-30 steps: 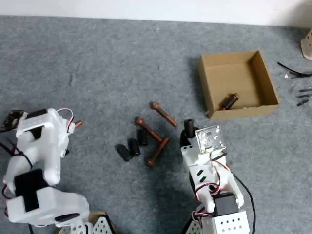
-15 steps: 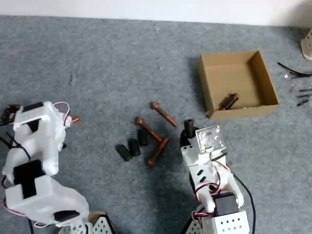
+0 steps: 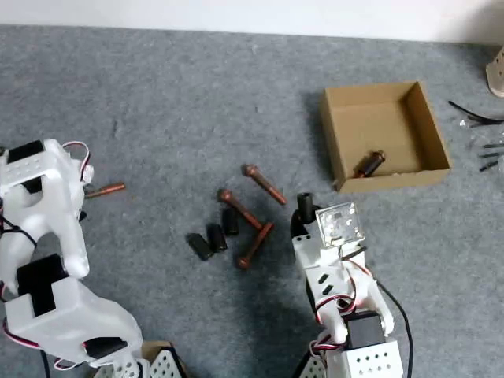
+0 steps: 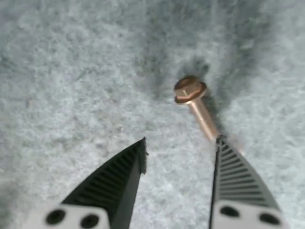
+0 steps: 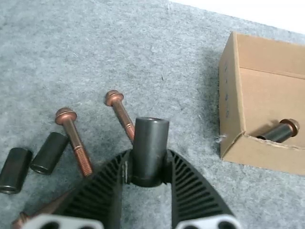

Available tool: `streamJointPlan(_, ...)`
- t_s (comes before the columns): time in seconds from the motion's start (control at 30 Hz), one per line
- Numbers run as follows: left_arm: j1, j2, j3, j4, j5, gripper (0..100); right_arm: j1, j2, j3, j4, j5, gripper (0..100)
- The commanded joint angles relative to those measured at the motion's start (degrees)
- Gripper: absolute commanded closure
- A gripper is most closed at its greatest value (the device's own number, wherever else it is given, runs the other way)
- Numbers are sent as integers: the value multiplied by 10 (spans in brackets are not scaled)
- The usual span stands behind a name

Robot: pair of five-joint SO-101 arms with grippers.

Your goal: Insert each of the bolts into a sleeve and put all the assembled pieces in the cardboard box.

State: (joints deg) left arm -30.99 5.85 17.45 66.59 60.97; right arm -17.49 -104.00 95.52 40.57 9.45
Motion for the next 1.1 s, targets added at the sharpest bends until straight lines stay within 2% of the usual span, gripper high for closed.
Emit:
streamJointPlan(0.0,-2,-1,-33,-14,-2,775,6,-12,51,-18,6,994)
streamJointPlan(0.27,-6,3,-31,-21,-1,775,6,-12,51,-18,6,994)
streamJointPlan(0.6,-9,4,36,-116,11,775,5,-12,51,-18,7,994)
streamJointPlan(1.07,5,25,80,-127,36,775,5,-12,51,-18,7,994)
